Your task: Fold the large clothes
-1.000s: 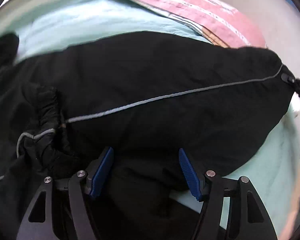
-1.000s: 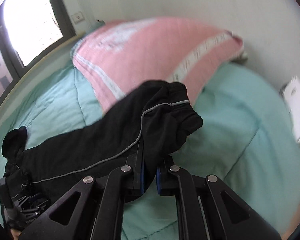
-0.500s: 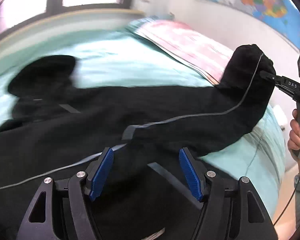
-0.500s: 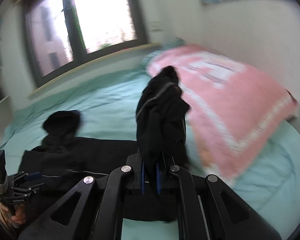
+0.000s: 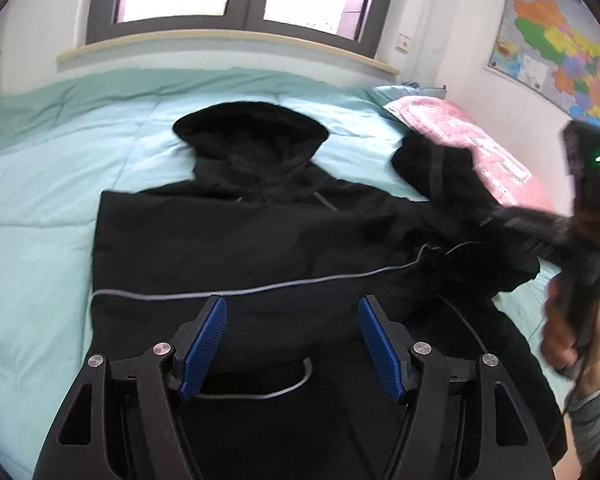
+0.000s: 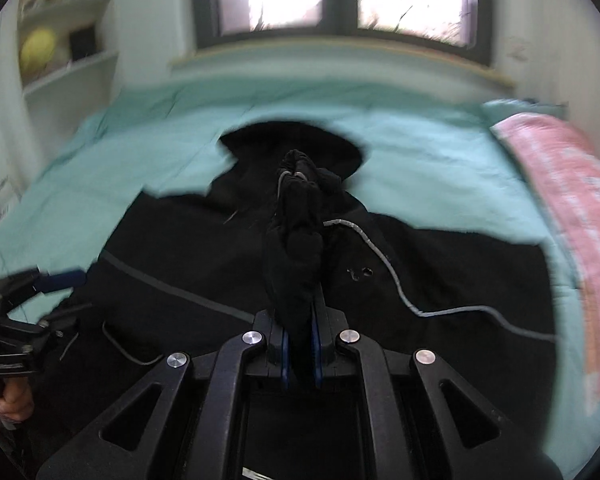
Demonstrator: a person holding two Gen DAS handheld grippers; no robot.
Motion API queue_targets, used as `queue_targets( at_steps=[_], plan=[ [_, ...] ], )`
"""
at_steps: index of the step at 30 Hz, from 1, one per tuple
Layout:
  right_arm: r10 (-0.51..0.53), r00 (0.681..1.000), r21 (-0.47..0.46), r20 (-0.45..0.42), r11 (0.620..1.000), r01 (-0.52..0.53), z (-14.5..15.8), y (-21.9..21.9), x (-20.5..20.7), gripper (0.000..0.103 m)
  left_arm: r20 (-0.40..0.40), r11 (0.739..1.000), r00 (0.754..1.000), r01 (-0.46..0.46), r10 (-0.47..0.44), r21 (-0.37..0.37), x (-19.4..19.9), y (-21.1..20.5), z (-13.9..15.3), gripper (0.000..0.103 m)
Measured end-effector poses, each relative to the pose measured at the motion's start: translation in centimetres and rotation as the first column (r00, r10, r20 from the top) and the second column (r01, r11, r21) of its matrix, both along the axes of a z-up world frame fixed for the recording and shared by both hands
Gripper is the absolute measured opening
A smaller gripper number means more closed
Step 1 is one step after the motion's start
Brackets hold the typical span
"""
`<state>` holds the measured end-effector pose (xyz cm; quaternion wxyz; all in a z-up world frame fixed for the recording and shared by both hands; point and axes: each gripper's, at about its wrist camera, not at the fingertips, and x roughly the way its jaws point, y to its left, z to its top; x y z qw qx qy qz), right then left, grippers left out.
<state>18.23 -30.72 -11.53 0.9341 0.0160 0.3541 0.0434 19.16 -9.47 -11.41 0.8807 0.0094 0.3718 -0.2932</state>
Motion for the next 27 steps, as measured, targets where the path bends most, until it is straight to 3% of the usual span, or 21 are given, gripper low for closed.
queue_targets(
  at_steps=[6, 8, 10, 13, 15, 17, 19, 21, 27],
  plan=[
    [0.042, 0.977, 0.012, -0.208, 0.999, -0.040, -8.3, 4.9, 4.9, 0.014, -0.038, 1.000, 0.999, -0.008, 0.008, 0.003, 1.6, 1.0, -1.9, 0.070],
    [0.032, 0.970, 0.002, -0.241, 0.999, -0.033, -10.5, 5.1, 5.5, 0.015, -0.061, 1.000, 0.998, 0.001, -0.002, -0.009, 2.1, 1.5, -2.6, 0.070],
    [0.043, 0.970, 0.020, -0.239, 0.999, -0.039, -10.7, 4.7, 5.9, 0.016, -0.091, 1.000, 0.996, 0.015, -0.017, -0.019, 2.8, 1.5, -3.1, 0.070],
    [0.084, 0.966, 0.077, -0.244, 0.995, -0.067, -9.7, 3.6, 5.5, 0.023, -0.164, 0.997, 0.985, 0.043, -0.052, -0.057, 4.4, 1.0, -3.7, 0.070],
    [0.114, 0.969, 0.113, -0.221, 0.989, -0.091, -8.2, 3.1, 4.2, 0.032, -0.232, 0.989, 0.968, 0.066, -0.095, -0.131, 5.6, 0.3, -3.7, 0.070],
    [0.137, 0.976, 0.121, -0.167, 0.986, -0.117, -6.3, 2.8, 2.2, 0.053, -0.284, 0.976, 0.950, 0.073, -0.130, -0.203, 6.6, -0.5, -3.7, 0.070],
    [0.139, 0.985, 0.110, -0.098, 0.986, -0.128, -4.5, 2.4, -0.2, 0.067, -0.309, 0.969, 0.941, 0.066, -0.139, -0.237, 7.4, -1.7, -3.8, 0.070],
    [0.129, 0.990, 0.101, -0.061, 0.987, -0.122, -3.3, 1.7, -2.1, 0.069, -0.326, 0.966, 0.934, 0.065, -0.147, -0.249, 8.0, -3.3, -4.2, 0.070],
    [0.028, 0.999, 0.069, -0.016, 0.997, -0.026, -2.0, -2.6, -5.4, 0.069, -0.391, 0.981, 0.913, 0.045, -0.116, -0.187, 9.3, -8.2, -7.2, 0.070]
  ],
)
